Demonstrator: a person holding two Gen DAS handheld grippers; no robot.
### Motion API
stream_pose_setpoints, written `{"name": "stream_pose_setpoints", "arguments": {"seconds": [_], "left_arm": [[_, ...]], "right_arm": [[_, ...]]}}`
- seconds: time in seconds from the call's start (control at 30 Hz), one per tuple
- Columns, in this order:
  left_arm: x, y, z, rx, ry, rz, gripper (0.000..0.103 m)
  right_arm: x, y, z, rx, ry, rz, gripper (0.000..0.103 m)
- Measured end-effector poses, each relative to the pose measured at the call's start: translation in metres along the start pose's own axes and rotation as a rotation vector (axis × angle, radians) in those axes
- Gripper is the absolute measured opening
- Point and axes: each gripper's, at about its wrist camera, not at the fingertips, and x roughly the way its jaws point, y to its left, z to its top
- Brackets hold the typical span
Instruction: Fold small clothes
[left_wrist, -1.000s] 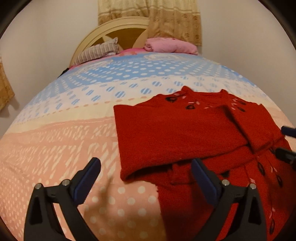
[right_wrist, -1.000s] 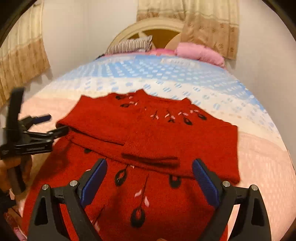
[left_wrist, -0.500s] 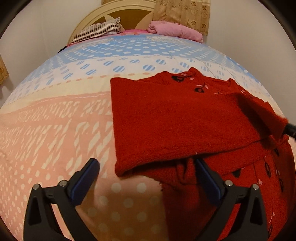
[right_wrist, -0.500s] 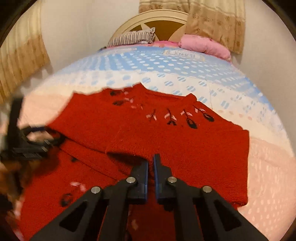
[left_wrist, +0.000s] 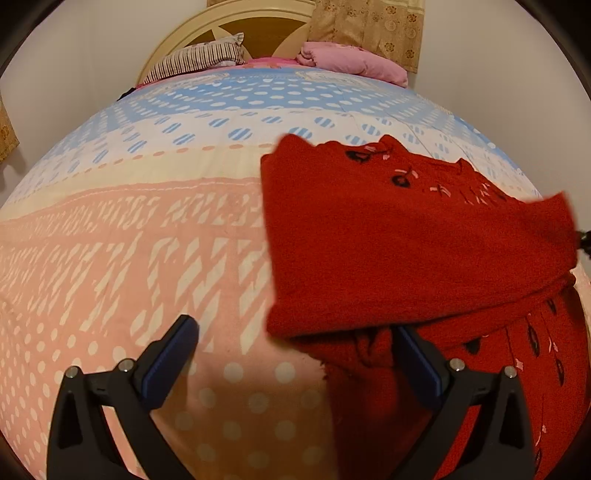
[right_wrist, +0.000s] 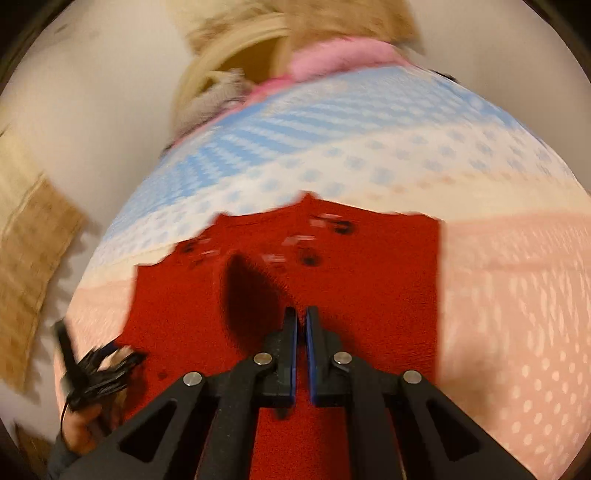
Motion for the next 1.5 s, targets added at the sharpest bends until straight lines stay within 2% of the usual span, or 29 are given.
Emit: {"name": "stream_pose_setpoints", "arguments": {"seconds": [0.07, 0.13, 0.17, 0.2, 0.27, 0.33, 0.43, 0.47, 0.5, 0.53, 0.57, 0.7, 0.87, 0.93, 1.03, 1.07, 1.1, 1.17, 1.23, 1.3, 1.37, 1.5], "left_arm": [[0.000, 0.000, 0.000, 0.002, -0.001, 0.002, 0.103], [0.000, -0.001, 0.000, 0.000, 0.000, 0.001, 0.103], [0.000, -0.001, 0.000, 0.001, -0.001, 0.003, 0.103], [0.000, -0.001, 0.000, 0.003, -0.001, 0.005, 0.103], [0.000, -0.001, -0.001, 0.005, -0.004, 0.009, 0.103], [-0.001, 0.000, -0.001, 0.000, -0.011, 0.019, 0.103], [-0.004, 0.006, -0.001, -0.038, -0.032, 0.037, 0.103], [-0.004, 0.009, -0.001, -0.057, -0.031, 0.031, 0.103], [-0.003, 0.011, -0.001, -0.067, -0.026, 0.025, 0.103], [-0.002, 0.012, -0.001, -0.071, -0.020, 0.019, 0.103], [-0.001, 0.013, 0.000, -0.074, -0.013, 0.017, 0.103], [0.001, 0.011, -0.001, -0.073, -0.006, 0.028, 0.103], [0.001, 0.011, -0.001, -0.074, -0.005, 0.027, 0.103], [0.001, 0.011, -0.001, -0.073, -0.004, 0.029, 0.103], [0.000, 0.012, -0.001, -0.074, -0.004, 0.020, 0.103], [-0.002, 0.014, -0.002, -0.078, -0.007, 0.014, 0.103], [-0.006, 0.014, -0.003, -0.081, -0.016, 0.008, 0.103], [-0.019, 0.018, -0.007, -0.096, -0.047, 0.017, 0.103], [-0.035, 0.021, -0.010, -0.109, -0.101, 0.040, 0.103], [-0.050, 0.023, -0.007, -0.118, -0.154, 0.059, 0.103], [-0.055, 0.022, 0.000, -0.123, -0.180, 0.057, 0.103], [-0.033, 0.010, 0.009, -0.076, -0.126, 0.090, 0.103]], "right_arm": [[0.012, -0.022, 0.001, 0.068, 0.027, -0.005, 0.006], [0.012, -0.034, -0.003, 0.107, 0.013, -0.018, 0.013], [0.010, -0.038, -0.007, 0.115, 0.003, 0.008, 0.024], [0.007, -0.038, -0.009, 0.119, -0.005, 0.037, 0.042], [0.000, -0.035, -0.015, 0.118, -0.029, 0.085, 0.061], [-0.001, -0.027, -0.017, 0.096, -0.035, 0.119, 0.061], [0.011, -0.007, -0.019, 0.009, -0.003, 0.071, 0.060], [0.015, -0.003, -0.021, -0.015, 0.004, 0.056, 0.050], [0.019, -0.001, -0.023, -0.034, 0.016, 0.049, 0.025], [0.022, 0.002, -0.025, -0.053, 0.030, 0.037, 0.014], [0.023, 0.004, -0.028, -0.072, 0.028, 0.018, 0.008], [0.000, 0.007, -0.028, -0.124, -0.055, -0.013, 0.007], [-0.028, -0.001, -0.019, -0.148, -0.140, -0.089, 0.006], [-0.026, -0.009, -0.017, -0.128, -0.125, -0.088, 0.007], [-0.001, -0.018, -0.023, -0.136, -0.019, -0.097, 0.008], [0.005, -0.022, -0.027, -0.140, -0.008, -0.131, 0.019], [0.004, -0.024, -0.029, -0.140, -0.022, -0.150, 0.040], [-0.006, -0.032, -0.031, -0.100, -0.063, -0.139, 0.056], [-0.021, -0.033, -0.031, -0.086, -0.113, -0.142, 0.056], [-0.031, -0.022, -0.030, -0.124, -0.155, -0.142, 0.056], [-0.036, -0.006, -0.028, -0.177, -0.167, -0.102, 0.056], [-0.017, 0.022, -0.031, -0.269, -0.112, -0.047, 0.056]]}}
